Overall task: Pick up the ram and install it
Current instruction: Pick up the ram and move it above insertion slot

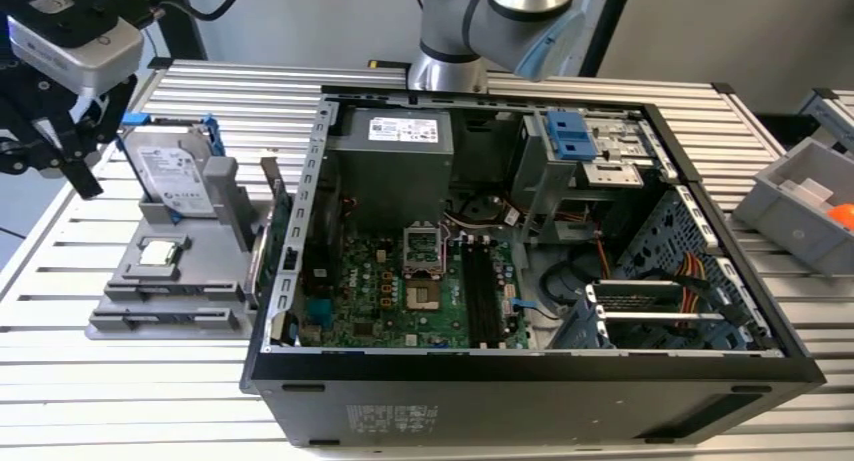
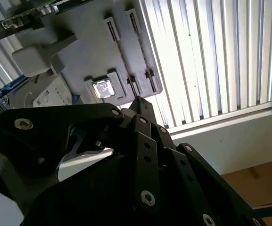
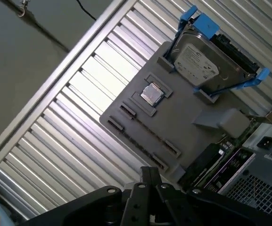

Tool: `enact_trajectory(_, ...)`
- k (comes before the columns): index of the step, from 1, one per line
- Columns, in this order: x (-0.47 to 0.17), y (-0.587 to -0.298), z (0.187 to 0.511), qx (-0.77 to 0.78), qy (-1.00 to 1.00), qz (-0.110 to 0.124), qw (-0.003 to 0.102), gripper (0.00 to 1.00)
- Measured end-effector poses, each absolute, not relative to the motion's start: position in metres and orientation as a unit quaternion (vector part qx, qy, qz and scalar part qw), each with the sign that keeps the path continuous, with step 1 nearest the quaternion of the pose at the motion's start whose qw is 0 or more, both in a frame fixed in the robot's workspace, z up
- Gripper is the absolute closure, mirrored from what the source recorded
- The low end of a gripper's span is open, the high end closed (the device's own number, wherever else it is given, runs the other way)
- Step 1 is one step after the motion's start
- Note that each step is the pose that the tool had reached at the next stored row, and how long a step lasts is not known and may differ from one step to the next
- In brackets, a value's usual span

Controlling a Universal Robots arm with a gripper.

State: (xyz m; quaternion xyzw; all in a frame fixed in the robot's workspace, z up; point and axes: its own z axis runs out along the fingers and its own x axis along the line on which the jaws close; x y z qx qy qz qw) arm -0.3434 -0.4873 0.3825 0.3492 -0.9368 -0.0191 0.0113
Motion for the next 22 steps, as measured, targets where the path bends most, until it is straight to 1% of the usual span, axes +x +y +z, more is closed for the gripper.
enact_trajectory(7,-0.3433,-0.4873,0.3825,0.387,-0.922,-0.015,0.002,1.0)
enact_trajectory(22,-0.3434,-0.4869,0.3825,0.471,-0.882,-0.014,0.003,1.0)
